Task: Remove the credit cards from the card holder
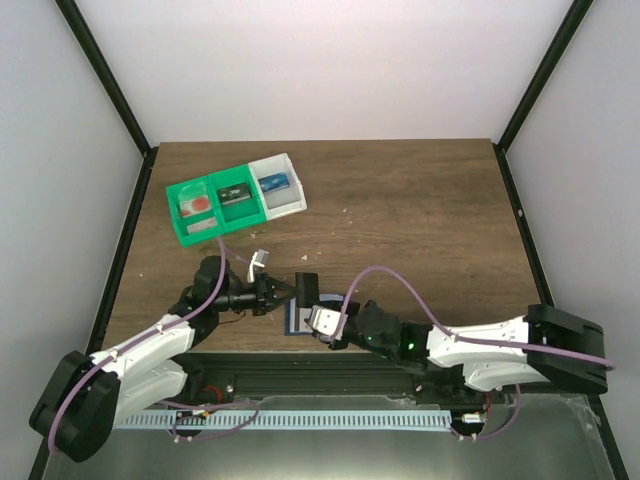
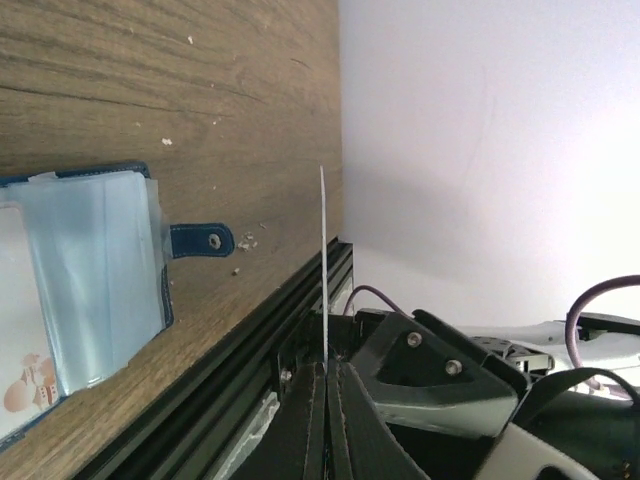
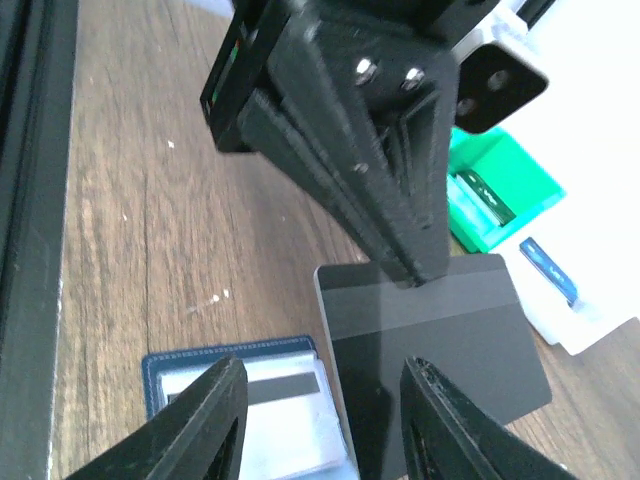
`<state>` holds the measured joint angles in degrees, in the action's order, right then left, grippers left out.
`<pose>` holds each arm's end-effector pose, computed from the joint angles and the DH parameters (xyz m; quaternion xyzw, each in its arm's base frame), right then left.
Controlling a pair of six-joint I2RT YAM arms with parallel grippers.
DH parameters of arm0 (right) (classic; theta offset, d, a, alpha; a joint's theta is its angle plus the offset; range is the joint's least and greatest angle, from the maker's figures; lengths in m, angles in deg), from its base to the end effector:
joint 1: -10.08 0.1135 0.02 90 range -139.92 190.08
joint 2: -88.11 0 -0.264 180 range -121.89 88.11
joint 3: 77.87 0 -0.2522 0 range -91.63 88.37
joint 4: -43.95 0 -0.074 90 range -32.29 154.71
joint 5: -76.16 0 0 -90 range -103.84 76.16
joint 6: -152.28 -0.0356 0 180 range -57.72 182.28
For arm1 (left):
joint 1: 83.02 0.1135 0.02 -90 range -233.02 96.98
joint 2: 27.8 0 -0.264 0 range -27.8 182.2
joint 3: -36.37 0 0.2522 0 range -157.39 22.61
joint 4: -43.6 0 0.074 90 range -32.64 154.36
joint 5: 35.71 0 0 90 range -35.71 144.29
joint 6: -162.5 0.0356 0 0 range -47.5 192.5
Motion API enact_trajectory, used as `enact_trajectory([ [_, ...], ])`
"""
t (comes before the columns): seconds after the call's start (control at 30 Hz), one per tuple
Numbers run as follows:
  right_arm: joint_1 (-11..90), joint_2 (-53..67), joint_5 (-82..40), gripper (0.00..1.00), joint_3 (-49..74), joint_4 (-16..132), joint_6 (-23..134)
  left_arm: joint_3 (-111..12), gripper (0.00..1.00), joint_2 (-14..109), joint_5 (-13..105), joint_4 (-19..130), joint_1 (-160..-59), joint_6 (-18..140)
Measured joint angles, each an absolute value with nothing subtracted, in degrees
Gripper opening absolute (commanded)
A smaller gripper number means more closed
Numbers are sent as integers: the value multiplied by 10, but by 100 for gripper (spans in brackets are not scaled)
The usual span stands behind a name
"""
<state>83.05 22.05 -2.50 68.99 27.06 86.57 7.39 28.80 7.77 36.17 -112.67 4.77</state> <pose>0.0738 0.2171 0.1877 -0.5572 0.5700 0.1748 0.5780 0.1528 -0.1167 0.1830 -0.0322 0.7859 -0.6087 0.1038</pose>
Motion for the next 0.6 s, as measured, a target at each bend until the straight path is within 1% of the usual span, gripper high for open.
enact_trajectory([
  [0.17, 857, 178, 45, 34, 690, 240, 923, 74, 0, 288, 74, 366, -1127, 45],
  [0.23, 860, 175, 65, 24, 690, 229, 936, 74, 0, 288, 72, 368, -1127, 43],
  [0.33, 862, 173, 91, 2, 691, 212, 949, 74, 0, 287, 74, 370, -1125, 41],
  [0.37, 864, 172, 99, 1, 691, 208, 954, 74, 4, 286, 76, 369, -1124, 40],
  [0.4, 867, 171, 104, 0, 692, 206, 959, 74, 14, 283, 76, 369, -1124, 39],
  [0.47, 870, 172, 113, 0, 695, 198, 965, 74, 39, 280, 77, 374, -1124, 33],
  [0.5, 869, 174, 120, 0, 695, 196, 963, 74, 49, 278, 78, 375, -1124, 35],
  [0.53, 869, 179, 126, 0, 695, 199, 958, 74, 55, 271, 77, 378, -1124, 31],
  [0.6, 868, 196, 135, 1, 694, 213, 935, 74, 61, 256, 79, 377, -1125, 37],
])
